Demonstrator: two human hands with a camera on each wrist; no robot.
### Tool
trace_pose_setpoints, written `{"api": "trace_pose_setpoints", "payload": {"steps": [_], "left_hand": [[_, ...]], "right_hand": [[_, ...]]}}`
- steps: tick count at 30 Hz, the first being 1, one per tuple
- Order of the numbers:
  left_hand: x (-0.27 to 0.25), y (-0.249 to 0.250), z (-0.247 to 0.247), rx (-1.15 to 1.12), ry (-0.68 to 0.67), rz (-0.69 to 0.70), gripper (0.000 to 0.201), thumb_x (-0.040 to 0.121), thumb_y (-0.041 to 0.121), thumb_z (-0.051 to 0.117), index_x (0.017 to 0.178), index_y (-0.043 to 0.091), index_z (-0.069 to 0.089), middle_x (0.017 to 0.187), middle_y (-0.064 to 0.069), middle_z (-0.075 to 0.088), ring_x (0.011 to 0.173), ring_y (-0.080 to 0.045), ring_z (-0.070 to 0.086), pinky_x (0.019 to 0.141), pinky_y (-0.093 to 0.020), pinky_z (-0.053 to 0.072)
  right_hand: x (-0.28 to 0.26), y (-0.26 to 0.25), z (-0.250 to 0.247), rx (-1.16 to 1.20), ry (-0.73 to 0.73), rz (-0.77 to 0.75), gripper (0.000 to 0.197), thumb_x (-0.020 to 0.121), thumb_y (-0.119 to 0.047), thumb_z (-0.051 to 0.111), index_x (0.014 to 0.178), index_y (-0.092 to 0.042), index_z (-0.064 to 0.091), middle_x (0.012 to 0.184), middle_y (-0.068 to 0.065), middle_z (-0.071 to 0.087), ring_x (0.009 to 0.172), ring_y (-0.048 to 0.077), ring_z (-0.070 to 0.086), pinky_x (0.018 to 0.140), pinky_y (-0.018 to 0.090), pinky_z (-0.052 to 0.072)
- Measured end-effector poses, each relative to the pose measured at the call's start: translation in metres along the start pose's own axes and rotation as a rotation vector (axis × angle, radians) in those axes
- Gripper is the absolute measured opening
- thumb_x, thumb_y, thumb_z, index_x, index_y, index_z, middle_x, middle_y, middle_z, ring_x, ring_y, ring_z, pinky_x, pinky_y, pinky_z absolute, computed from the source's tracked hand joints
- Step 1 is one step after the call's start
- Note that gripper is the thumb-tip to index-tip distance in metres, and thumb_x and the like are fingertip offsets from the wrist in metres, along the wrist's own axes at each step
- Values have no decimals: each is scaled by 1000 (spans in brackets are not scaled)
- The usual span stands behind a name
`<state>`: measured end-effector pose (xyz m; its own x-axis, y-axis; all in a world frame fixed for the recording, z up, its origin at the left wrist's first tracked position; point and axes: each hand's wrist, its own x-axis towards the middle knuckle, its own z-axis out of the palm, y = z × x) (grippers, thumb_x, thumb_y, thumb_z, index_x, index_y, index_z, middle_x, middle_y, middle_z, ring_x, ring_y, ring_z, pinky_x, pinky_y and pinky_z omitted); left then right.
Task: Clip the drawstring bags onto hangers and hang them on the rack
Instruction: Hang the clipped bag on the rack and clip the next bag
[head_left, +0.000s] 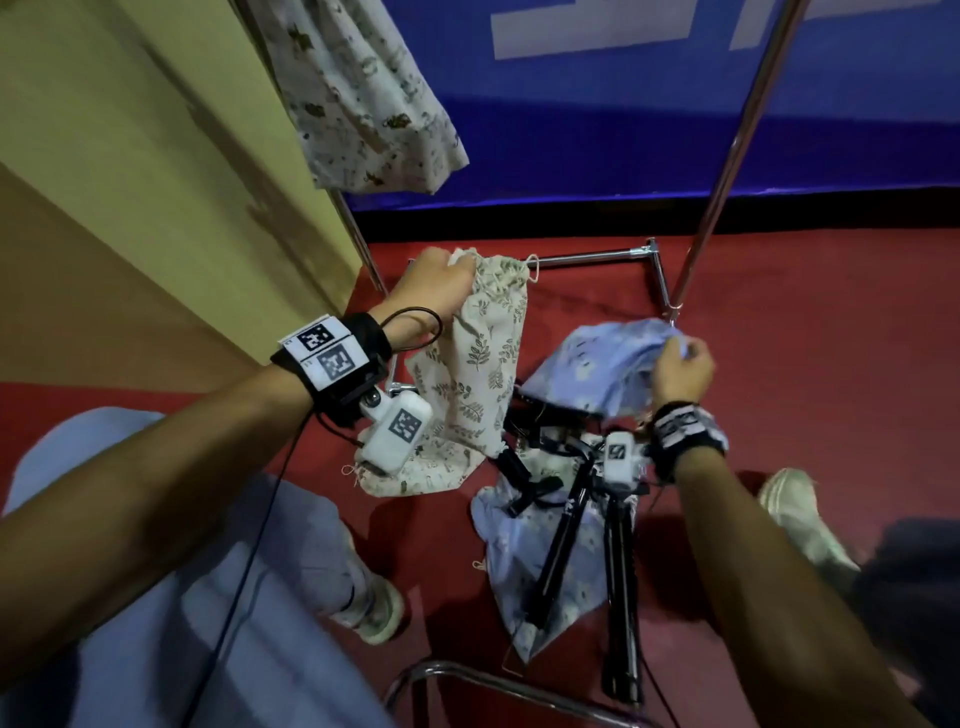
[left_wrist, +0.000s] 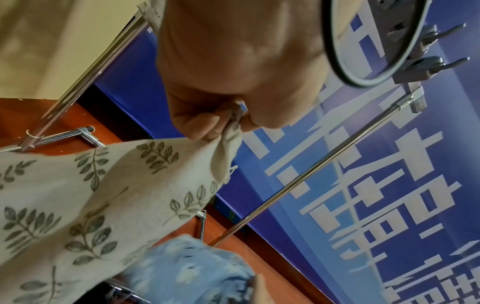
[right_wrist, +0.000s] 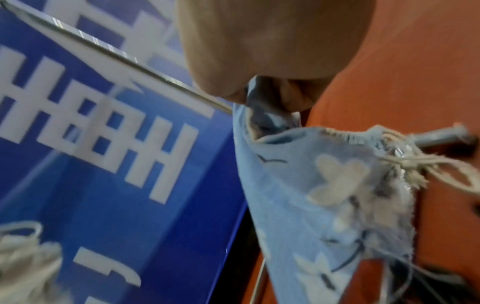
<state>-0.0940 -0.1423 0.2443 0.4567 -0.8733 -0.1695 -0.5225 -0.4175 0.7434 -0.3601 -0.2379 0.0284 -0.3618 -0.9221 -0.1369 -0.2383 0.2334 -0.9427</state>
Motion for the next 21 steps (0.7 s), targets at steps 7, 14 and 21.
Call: {"api": "trace_pose_setpoints", "payload": {"steps": [7,14,21], "left_hand": [[2,2,-16,73,200,115,34,98,27,46,66,16,38,63,2,39,60,-20,38,55,-35,25],[8,-11,-36,28,260,98,35,92,23,45,61,21,30,57,3,32,55,-20,30,57,-33,23],[7,-42,-60,172,323,82,21,97,26,42,81,12,42,64,3,37,54,-14,34,48,-31,21]], "right_hand": [[16,18,-42,-116,89,103,35,79,-37,44,80,-5,60,80,19,55,74,32,45,69,42,37],[-58,106,5,-733,-321,316,66,91,-40,56,138,5,46,140,27,49,127,42,49,103,48,41],[-111,130,31,-1019,-499,-162,53,71,-13,74,118,-3,51,121,22,48,111,44,50,79,50,48]]}}
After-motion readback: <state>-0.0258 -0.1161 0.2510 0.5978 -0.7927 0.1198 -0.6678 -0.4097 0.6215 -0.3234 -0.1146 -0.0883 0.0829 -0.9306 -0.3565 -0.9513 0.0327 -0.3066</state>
